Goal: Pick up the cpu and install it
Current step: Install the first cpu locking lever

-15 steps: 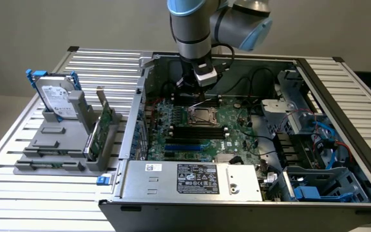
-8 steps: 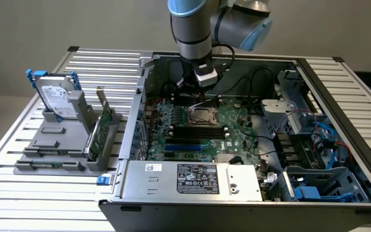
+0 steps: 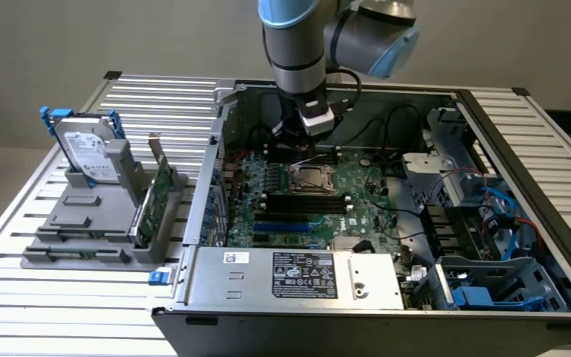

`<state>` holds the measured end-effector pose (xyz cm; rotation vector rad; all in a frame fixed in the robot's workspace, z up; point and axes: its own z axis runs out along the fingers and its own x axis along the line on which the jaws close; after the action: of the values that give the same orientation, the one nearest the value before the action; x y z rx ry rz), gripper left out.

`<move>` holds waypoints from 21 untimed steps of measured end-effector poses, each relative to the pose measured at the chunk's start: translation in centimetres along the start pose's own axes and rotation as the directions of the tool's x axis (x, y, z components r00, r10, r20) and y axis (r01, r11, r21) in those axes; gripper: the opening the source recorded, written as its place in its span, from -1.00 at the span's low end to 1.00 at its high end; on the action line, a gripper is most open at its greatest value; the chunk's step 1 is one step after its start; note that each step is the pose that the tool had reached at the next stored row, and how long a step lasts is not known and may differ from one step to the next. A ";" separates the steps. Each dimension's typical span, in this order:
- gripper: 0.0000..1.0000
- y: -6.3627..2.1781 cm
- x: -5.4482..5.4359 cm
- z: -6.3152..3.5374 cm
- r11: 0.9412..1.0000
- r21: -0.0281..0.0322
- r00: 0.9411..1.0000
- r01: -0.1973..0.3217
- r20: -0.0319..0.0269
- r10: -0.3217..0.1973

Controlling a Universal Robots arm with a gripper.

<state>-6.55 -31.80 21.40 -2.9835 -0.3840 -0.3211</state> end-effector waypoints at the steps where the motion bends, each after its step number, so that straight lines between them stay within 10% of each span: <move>1: -0.79 0.02 0.0 0.03 1.000 0.000 1.000 0.000 0.000 0.000; 21: -0.79 0.22 0.2 0.87 1.000 -0.002 1.000 -0.007 0.000 0.007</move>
<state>-6.18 -31.85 20.57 -2.9863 -0.3727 -0.3212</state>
